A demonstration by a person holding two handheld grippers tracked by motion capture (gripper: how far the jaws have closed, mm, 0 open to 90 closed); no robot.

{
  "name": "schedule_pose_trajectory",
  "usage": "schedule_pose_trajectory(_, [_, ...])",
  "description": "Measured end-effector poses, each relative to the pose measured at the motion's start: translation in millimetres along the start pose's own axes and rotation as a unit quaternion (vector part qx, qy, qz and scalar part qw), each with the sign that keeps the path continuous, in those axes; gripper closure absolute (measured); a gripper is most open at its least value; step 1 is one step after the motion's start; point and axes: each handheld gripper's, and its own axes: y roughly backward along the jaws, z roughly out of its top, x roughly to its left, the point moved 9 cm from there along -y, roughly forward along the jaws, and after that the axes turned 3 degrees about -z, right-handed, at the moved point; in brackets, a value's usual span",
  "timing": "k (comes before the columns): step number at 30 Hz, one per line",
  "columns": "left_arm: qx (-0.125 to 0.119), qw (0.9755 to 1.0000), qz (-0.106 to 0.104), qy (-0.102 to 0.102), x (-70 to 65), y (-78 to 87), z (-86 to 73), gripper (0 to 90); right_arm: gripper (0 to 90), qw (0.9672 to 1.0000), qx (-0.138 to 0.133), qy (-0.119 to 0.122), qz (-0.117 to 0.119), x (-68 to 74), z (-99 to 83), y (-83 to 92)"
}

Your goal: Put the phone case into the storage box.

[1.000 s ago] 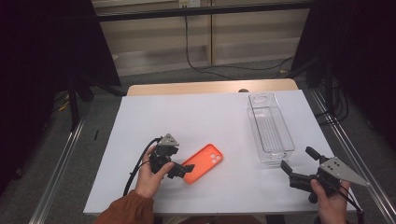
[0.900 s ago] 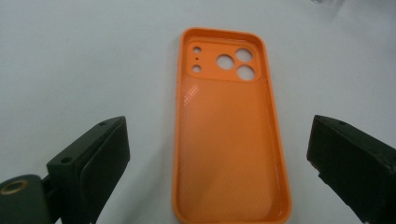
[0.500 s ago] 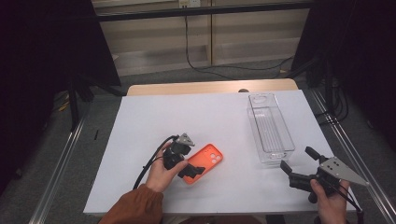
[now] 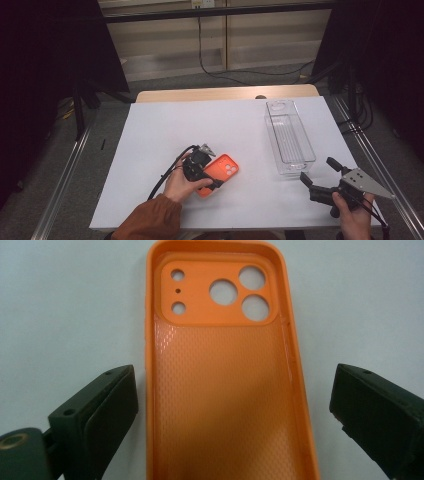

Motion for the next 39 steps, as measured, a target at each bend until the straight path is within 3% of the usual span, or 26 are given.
schedule_pose_trajectory(1, [0.006,0.9999,0.006,-0.011,2.9,0.3,-0.4,5.2,0.0,1.0,0.0,0.0,0.0,-0.1,0.0,0.1])
schedule_pose_trajectory(2, [-0.001,1.0,0.009,0.0,2.0,-1.7,0.6,5.2,0.0,1.0,0.001,0.0,0.001,0.1,-0.3,-0.2])
schedule_pose_trajectory(6, [0.023,0.9996,0.008,-0.018,2.2,-4.4,-0.3,4.8,0.0,1.0,0.0,0.001,0.001,0.3,-0.1,-0.3])
schedule_pose_trajectory(9, [0.029,0.9993,0.015,-0.018,1.5,-6.5,1.2,4.5,0.0,1.0,0.0,0.0,0.001,0.5,-0.1,0.1])
schedule_pose_trajectory(11, [0.027,0.9992,0.024,-0.015,1.1,-8.2,2.1,4.4,0.0,1.0,0.001,0.001,0.001,0.5,-0.4,-0.1])
schedule_pose_trajectory(17, [0.038,0.997,0.059,-0.033,-0.3,-12.6,1.9,4.0,0.0,1.0,0.001,0.002,0.002,0.7,-0.3,0.0])
schedule_pose_trajectory(28, [0.027,0.9973,0.063,-0.026,-0.9,-13.4,1.3,4.6,0.0,1.0,0.001,0.002,0.002,0.9,-0.3,0.2])
schedule_pose_trajectory(33, [0.038,0.9967,0.068,-0.024,-2.1,-10.9,2.2,10.5,0.0,1.0,0.0,0.002,0.004,1.3,-0.3,0.0])
schedule_pose_trajectory(35, [0.032,0.9971,0.066,-0.018,-3.7,-10.8,3.1,15.7,0.1,1.0,0.002,0.005,0.003,0.4,-0.9,-0.9])
schedule_pose_trajectory(37, [0.04,0.9966,0.066,-0.026,-2.4,-9.8,2.9,15.8,0.1,1.0,0.003,0.005,0.003,0.6,-0.9,-1.1])
schedule_pose_trajectory(38, [0.028,0.9974,0.066,-0.011,-4.4,-11.6,4.5,15.9,0.1,1.0,0.002,0.004,0.004,1.1,-0.7,-1.2])
schedule_pose_trajectory(39, [0.036,0.997,0.066,-0.016,-3.7,-10.6,3.8,16.1,0.1,1.0,0.002,0.003,0.004,1.5,-0.6,-0.9])
